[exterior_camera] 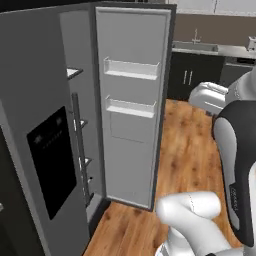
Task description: Move the hot dog bun to the plate on the dining table and place the condiment next to that plate. Then navigate to the fridge and take the sausage and place it on the plate as well.
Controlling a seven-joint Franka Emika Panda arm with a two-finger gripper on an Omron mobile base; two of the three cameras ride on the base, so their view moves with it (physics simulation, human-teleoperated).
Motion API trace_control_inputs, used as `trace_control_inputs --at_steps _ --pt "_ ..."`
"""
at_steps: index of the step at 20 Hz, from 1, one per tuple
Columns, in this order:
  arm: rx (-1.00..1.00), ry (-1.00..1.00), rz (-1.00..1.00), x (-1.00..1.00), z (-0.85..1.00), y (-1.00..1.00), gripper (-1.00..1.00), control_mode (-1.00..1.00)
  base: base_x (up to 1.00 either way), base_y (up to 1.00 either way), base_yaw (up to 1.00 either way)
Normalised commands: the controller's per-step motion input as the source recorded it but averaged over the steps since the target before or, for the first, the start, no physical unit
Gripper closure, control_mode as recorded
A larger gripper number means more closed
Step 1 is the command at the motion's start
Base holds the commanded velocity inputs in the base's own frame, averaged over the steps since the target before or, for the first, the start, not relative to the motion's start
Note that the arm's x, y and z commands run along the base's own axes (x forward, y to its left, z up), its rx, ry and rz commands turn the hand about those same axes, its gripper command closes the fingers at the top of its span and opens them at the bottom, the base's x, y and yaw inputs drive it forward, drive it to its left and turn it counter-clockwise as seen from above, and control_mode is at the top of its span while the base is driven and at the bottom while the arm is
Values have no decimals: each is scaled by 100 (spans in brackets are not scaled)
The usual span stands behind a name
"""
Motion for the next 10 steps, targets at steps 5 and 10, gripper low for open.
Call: trace_control_inputs --at_steps 5,10 --pt "0 0 0 0 0 0 100 100 -42 0 -87" --pt "0 0 0 0 0 0 100 100 -18 -11 -86"
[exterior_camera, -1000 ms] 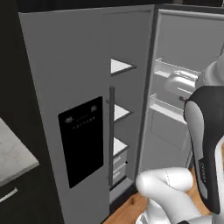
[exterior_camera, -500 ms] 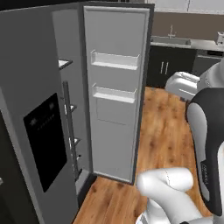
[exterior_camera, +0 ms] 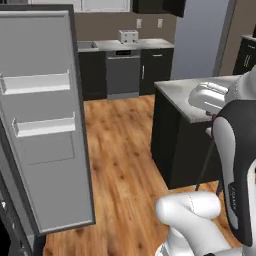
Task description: Move the hot dog bun to the plate on the dining table and place the condiment next to that plate. Then navigate to the fridge and take the sausage and place it on the plate as well.
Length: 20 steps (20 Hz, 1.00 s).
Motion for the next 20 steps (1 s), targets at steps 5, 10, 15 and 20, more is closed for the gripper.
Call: trace_control_inputs --at_steps 5,10,15,20 --pt "0 0 0 0 0 0 100 100 3 -56 -77" --pt "0 0 0 0 0 0 100 100 49 -82 -50" --pt "0 0 0 0 0 0 100 100 75 -94 -17" --pt "0 0 0 0 0 0 100 100 86 -93 2"
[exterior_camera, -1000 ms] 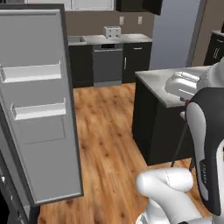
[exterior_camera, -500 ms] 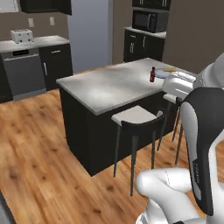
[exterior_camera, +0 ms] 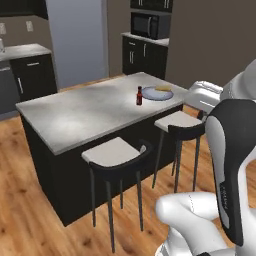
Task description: Move the hot dog bun to the plate on the dining table and place the condiment next to that plate. Then navigate to the fridge and take the sausage and place it on the plate as well.
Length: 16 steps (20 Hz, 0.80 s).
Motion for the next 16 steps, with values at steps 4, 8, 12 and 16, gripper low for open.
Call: trace_control_inputs --at_steps 4,8,12,16 --pt "0 0 0 0 0 0 100 100 92 -89 13" --pt "0 0 0 0 0 0 100 100 90 -87 16" --pt "0 0 0 0 0 0 100 100 88 -82 22" --pt "0 0 0 0 0 0 100 100 85 -62 32"
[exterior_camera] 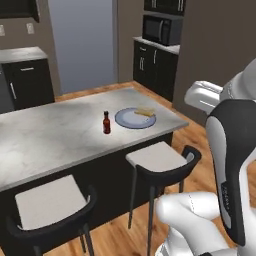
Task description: Move the hot dog bun to the plate on the dining table and place the condiment next to that plate. Then navigate to the fridge and take the sausage and place it on the plate as well.
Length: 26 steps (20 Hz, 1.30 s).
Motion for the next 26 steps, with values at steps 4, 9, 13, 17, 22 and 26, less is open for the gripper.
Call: trace_control_inputs --at_steps 4,9,13,17,22,26 --pt "0 0 0 0 0 0 100 100 74 -60 35" --pt "0 0 0 0 0 0 100 100 84 -44 33" --pt "0 0 0 0 0 0 100 100 96 -23 36" --pt "0 0 0 0 0 0 100 100 100 -25 35" --pt "13 18 18 80 -8 -31 100 -100 20 -7 6" --pt "11 30 20 100 -27 -26 100 -100 0 0 0"
